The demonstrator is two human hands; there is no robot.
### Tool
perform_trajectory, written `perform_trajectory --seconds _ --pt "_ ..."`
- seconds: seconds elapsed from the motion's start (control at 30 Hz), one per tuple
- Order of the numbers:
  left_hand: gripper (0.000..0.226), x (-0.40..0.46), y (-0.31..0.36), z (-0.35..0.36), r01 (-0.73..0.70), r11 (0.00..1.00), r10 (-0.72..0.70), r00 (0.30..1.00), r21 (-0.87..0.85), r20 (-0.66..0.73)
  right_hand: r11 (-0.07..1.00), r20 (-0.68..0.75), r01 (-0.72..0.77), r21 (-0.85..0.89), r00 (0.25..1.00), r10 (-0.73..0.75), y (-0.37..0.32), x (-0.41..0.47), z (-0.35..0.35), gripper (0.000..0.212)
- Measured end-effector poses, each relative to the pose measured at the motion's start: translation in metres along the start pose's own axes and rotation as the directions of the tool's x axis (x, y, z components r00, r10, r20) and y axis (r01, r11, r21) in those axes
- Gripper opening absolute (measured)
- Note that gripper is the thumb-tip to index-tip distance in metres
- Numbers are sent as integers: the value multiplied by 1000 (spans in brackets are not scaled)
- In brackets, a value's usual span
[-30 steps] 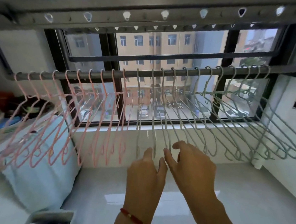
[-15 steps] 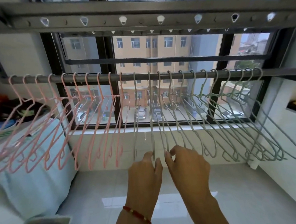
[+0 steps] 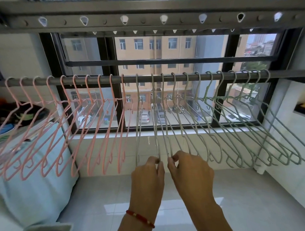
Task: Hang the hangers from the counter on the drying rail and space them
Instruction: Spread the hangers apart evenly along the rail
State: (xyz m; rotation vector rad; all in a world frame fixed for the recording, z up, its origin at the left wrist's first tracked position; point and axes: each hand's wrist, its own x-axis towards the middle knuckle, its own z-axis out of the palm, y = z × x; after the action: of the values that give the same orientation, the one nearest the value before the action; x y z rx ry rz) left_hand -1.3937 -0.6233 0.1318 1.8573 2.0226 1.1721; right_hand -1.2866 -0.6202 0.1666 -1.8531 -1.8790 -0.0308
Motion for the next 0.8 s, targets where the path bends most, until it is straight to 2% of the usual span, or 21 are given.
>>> perform_trajectory --seconds 0.27,0.37,0.43,0.47,0.6,0.7,0.8 --pt "33 -3 4 -5 -5 1000 5 1000 -15 -5 999 -39 7 42 999 -6 1 -1 0 37" --pt "36 -9 6 -12 -19 999 18 1000 -37 -5 989 -212 19 144 977 11 10 -3 -4 34" --pt "29 -13 7 -19 -43 998 41 999 -45 -31 978 -347 27 209 937 49 19 -1 -8 29" --pt "25 -14 8 -21 -69 996 66 996 -47 -60 978 -368 16 207 928 62 23 1 -9 30" --pt "23 -7 9 -20 -188 982 181 965 -18 -190 991 -235 -62 119 968 88 35 7 -5 40" --pt "25 -1 13 -19 -212 977 208 950 11 -233 995 -135 -90 41 986 95 36 8 -2 36" --pt "26 2 14 -18 -217 976 217 946 28 -241 997 -94 -82 2 992 82 36 10 3 32"
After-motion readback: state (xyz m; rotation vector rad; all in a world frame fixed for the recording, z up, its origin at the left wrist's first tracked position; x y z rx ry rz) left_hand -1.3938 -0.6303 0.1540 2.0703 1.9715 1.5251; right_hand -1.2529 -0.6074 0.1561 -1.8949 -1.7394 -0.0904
